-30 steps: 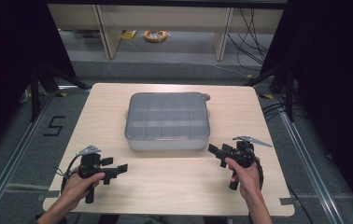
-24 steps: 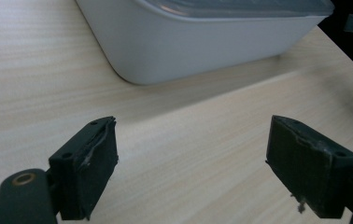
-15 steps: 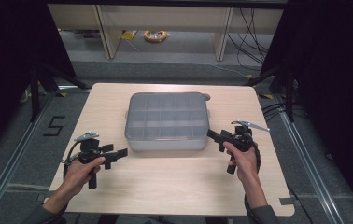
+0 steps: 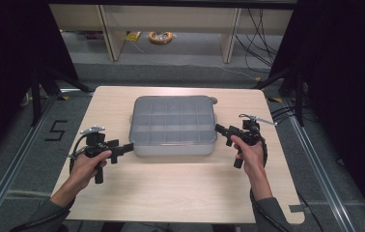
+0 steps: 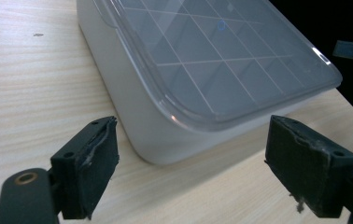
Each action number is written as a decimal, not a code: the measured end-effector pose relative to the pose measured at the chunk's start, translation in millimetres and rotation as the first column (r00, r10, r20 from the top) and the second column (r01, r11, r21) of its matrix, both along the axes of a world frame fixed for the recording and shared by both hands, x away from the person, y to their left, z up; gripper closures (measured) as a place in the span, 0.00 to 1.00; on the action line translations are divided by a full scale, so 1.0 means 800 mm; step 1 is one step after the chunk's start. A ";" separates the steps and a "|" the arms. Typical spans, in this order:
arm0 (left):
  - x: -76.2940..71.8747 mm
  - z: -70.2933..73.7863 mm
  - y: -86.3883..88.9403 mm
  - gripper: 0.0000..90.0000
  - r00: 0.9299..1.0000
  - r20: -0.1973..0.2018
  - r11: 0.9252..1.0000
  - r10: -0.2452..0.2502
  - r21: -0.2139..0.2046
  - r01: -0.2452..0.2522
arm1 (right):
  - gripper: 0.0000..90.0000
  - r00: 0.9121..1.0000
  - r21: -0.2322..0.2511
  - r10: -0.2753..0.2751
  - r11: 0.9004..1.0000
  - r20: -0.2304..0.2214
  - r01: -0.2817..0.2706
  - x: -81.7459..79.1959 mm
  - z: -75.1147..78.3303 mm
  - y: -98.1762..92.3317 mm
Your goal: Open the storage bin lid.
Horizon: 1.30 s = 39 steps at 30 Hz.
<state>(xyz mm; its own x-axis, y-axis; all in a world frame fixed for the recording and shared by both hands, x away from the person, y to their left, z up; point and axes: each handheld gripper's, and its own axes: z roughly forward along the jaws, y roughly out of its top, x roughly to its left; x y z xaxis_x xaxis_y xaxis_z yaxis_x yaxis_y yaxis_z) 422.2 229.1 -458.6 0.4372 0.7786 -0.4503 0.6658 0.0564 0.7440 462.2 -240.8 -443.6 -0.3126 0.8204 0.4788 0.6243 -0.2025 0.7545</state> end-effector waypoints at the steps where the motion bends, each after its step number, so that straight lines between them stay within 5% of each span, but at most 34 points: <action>1: 0.003 0.000 -0.003 0.18 1.000 0.003 1.000 0.000 -0.005 0.000 | 0.30 0.999 0.034 -0.009 0.999 -0.036 0.010 -0.001 0.003 0.004; 2: 0.004 0.002 -0.005 0.18 1.000 0.000 1.000 0.001 0.002 -0.001 | 0.30 1.000 -0.003 0.009 1.000 0.003 -0.009 0.004 0.000 0.001; 3: 0.006 0.002 -0.006 0.18 1.000 0.007 1.000 0.004 0.004 -0.004 | 0.30 0.999 0.028 -0.008 1.000 -0.036 0.009 0.004 0.002 0.004; 7: 0.017 0.008 -0.010 0.18 1.000 0.007 1.000 0.017 -0.005 -0.017 | 0.30 1.000 0.007 0.000 1.000 0.007 -0.001 0.015 0.004 0.002; 9: 0.025 0.012 -0.011 0.18 1.000 0.008 1.000 0.018 -0.006 -0.018 | 0.30 1.000 0.046 -0.009 0.999 -0.030 0.011 0.016 0.008 0.007; 11: 0.034 0.016 -0.011 0.18 1.000 0.006 1.000 0.020 -0.007 -0.020 | 0.30 1.000 0.000 0.003 1.000 0.013 -0.003 0.025 0.005 0.006; 12: 0.038 0.017 -0.012 0.18 1.000 0.011 1.000 0.020 -0.009 -0.020 | 0.30 1.000 0.039 -0.005 0.999 -0.026 0.006 0.024 0.007 0.011; 14: 0.051 0.020 -0.012 0.18 0.999 0.014 0.999 0.036 0.002 -0.036 | 0.30 1.000 -0.011 -0.006 1.000 -0.007 0.006 0.036 0.001 0.010; 17: 0.062 0.020 -0.012 0.18 0.999 0.003 0.999 0.044 -0.001 -0.044 | 0.31 1.000 -0.006 0.001 1.000 -0.004 -0.001 0.043 -0.004 0.008; 18: 0.065 0.020 -0.012 0.18 0.999 0.001 0.999 0.048 -0.004 -0.048 | 0.31 0.999 0.031 -0.022 0.999 -0.044 0.023 0.042 -0.004 0.012; 19: 0.069 0.020 -0.013 0.18 0.999 -0.003 0.999 0.055 -0.004 -0.055 | 0.31 1.000 0.002 -0.005 1.000 -0.017 0.005 0.046 -0.007 0.009; 20: 0.073 0.019 -0.013 0.18 0.998 -0.009 0.998 0.062 -0.010 -0.062 | 0.32 0.999 0.032 -0.014 0.999 -0.051 0.016 0.045 -0.007 0.012; 21: 0.078 0.018 -0.013 0.19 0.998 -0.013 0.998 0.068 -0.013 -0.068 | 0.32 1.000 0.000 0.002 1.000 -0.015 -0.002 0.050 -0.011 0.009; 23: 0.086 0.016 -0.014 0.20 0.997 -0.020 0.997 0.074 -0.004 -0.074 | 0.33 0.997 0.048 -0.005 0.999 -0.078 0.008 0.049 -0.010 0.014; 24: 0.092 0.013 -0.013 0.21 0.996 -0.030 0.997 0.083 -0.002 -0.083 | 0.34 1.000 0.009 0.009 1.000 -0.028 -0.009 0.056 -0.017 0.012; 29: 0.113 0.002 -0.014 0.23 0.993 -0.066 0.995 0.096 -0.014 -0.097 | 0.36 0.996 0.068 -0.005 0.998 -0.094 0.012 0.059 -0.017 0.018; 31: 0.121 0.000 -0.014 0.23 0.994 -0.074 0.996 0.085 -0.026 -0.088 | 0.36 0.996 0.068 -0.003 0.998 -0.087 0.009 0.063 -0.020 0.019; 32: 0.123 -0.001 -0.014 0.23 0.993 -0.078 0.996 0.084 -0.026 -0.086 | 0.36 0.999 0.030 0.016 0.999 -0.047 -0.014 0.068 -0.024 0.016; 34: 0.126 -0.001 -0.013 0.24 0.993 -0.073 0.995 0.090 -0.030 -0.093 | 0.36 0.996 0.067 0.006 0.998 -0.092 0.000 0.067 -0.022 0.022; 39: 0.131 -0.004 -0.012 0.28 0.992 -0.081 0.994 0.092 -0.043 -0.096 | 0.38 0.997 0.049 0.005 0.999 -0.072 -0.002 0.073 -0.028 0.026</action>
<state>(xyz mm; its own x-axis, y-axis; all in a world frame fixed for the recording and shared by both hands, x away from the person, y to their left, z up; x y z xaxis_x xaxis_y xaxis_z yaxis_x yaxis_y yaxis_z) 527.0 219.9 -461.6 0.3245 0.7917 -0.5176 0.7123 0.1555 0.6844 520.3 -219.9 -466.1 -0.2783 0.7943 0.5401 0.6777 -0.2361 0.6964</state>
